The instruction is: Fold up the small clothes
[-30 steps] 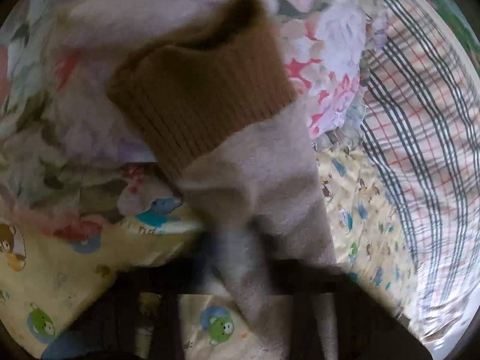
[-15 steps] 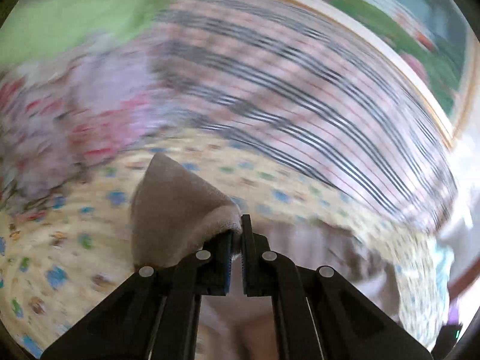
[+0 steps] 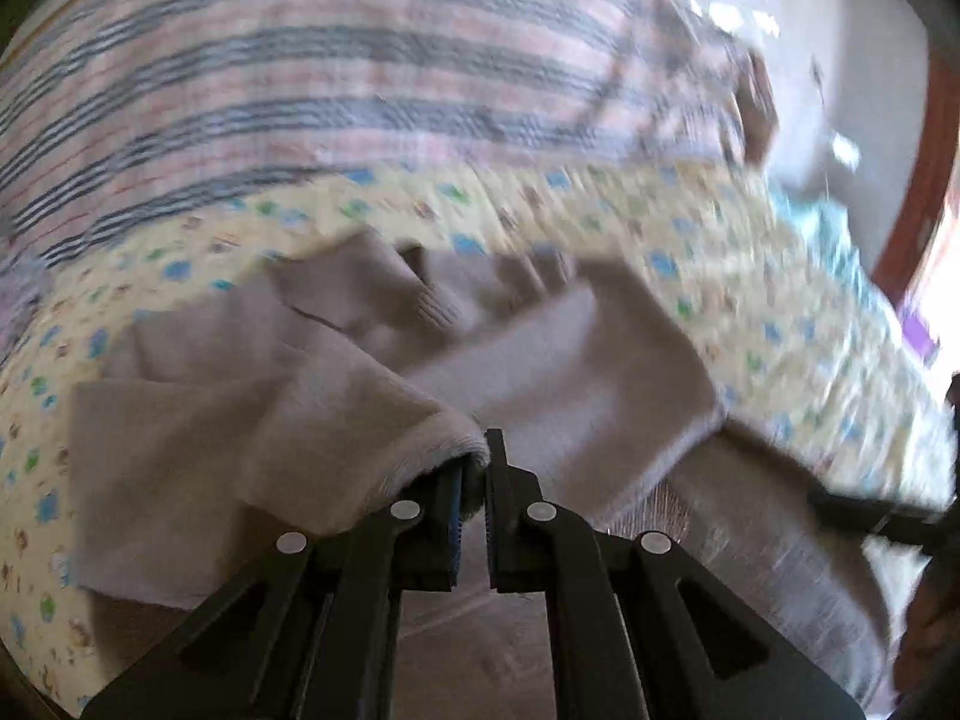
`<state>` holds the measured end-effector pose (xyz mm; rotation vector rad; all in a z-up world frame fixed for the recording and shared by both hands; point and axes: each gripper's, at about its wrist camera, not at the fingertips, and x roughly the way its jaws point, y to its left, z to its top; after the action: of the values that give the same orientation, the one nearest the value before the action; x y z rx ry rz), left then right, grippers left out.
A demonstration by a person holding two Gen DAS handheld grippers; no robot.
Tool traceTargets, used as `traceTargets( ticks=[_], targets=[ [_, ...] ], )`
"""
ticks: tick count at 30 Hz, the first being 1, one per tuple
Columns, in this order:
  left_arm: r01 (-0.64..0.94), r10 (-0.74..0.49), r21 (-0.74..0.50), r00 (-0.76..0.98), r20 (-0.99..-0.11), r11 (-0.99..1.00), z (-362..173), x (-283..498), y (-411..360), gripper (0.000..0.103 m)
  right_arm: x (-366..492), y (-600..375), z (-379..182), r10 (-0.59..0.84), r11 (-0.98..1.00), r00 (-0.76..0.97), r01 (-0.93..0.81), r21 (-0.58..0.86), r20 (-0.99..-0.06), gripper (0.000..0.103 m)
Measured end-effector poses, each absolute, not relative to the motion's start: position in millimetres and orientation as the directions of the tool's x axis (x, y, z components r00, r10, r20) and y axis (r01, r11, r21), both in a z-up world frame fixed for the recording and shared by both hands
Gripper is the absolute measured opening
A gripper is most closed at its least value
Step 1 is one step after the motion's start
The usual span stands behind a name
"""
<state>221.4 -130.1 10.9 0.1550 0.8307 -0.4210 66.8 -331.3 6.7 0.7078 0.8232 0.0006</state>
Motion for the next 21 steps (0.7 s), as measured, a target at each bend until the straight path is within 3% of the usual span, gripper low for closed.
traceTargets(
  ticks=[6, 10, 16, 21],
  targets=[
    [0.436, -0.304, -0.052, 0.532, -0.791, 0.898, -15, 220, -124, 0.017, 65, -345, 7, 0.241, 0.756, 0.701, 0.298, 0.583, -0.671, 0.042],
    [0.446, -0.312, -0.045, 0.546, -0.777, 0.894, -5, 194, -95, 0.045, 73, -341, 6, 0.239, 0.761, 0.697, 0.298, 0.576, -0.676, 0.058],
    [0.373, -0.261, -0.034, 0.581, -0.771, 0.927, 8, 173, -31, 0.048, 103, -308, 12, 0.277, 0.807, 0.692, 0.208, 0.552, -0.666, 0.058],
    [0.222, -0.15, -0.015, 0.606, -0.781, 0.975, 4, 182, 33, 0.048, 137, -257, 22, 0.286, 0.906, 0.679, 0.038, 0.421, -0.676, 0.058]
  ],
)
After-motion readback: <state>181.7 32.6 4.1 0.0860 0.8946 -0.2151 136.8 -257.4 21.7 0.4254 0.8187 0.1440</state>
